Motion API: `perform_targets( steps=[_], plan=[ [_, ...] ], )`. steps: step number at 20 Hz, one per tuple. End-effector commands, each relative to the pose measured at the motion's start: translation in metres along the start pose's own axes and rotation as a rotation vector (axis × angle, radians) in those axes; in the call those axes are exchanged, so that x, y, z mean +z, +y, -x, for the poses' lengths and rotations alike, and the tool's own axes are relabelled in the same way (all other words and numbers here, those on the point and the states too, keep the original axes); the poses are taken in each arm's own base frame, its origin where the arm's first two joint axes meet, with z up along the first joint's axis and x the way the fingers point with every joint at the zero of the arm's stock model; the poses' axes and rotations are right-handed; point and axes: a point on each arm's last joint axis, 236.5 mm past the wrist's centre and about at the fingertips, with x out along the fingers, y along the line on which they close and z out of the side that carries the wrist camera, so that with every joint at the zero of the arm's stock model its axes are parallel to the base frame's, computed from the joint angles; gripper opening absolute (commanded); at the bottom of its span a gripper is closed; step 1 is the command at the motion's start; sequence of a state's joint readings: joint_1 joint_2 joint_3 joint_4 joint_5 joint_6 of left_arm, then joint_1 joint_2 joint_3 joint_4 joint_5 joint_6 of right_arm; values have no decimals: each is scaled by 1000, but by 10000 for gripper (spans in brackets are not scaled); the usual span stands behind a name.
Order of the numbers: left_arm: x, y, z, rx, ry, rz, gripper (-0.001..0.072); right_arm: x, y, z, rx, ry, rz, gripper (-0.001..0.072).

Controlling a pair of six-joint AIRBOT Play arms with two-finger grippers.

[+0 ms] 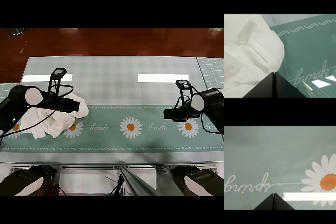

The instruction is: Fold the shirts.

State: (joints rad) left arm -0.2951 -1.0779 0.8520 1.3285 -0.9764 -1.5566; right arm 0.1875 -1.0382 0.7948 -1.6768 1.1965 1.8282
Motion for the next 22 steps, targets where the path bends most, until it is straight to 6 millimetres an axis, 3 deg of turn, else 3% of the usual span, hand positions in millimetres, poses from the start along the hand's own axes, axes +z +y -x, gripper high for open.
perform_targets(
  steps=[1,12,16,19,20,21,22],
  plan=[
    [0,0,0,0,-1,0,31,0,0,0,0,1,2,23],
    [0,0,0,0,-1,0,31,2,1,0,5,-8,0,23],
    [3,0,0,0,-13,0,31,30,7,2,27,-129,4,23],
    [21,0,0,1,-86,1,32,38,11,3,47,-162,-1,23],
    [27,1,0,2,-111,1,71,42,11,3,45,-176,2,27],
    [33,1,-1,4,-135,2,347,47,11,2,43,-193,4,170],
    [38,2,-2,5,-154,6,689,51,11,0,39,-204,10,600]
  ],
)
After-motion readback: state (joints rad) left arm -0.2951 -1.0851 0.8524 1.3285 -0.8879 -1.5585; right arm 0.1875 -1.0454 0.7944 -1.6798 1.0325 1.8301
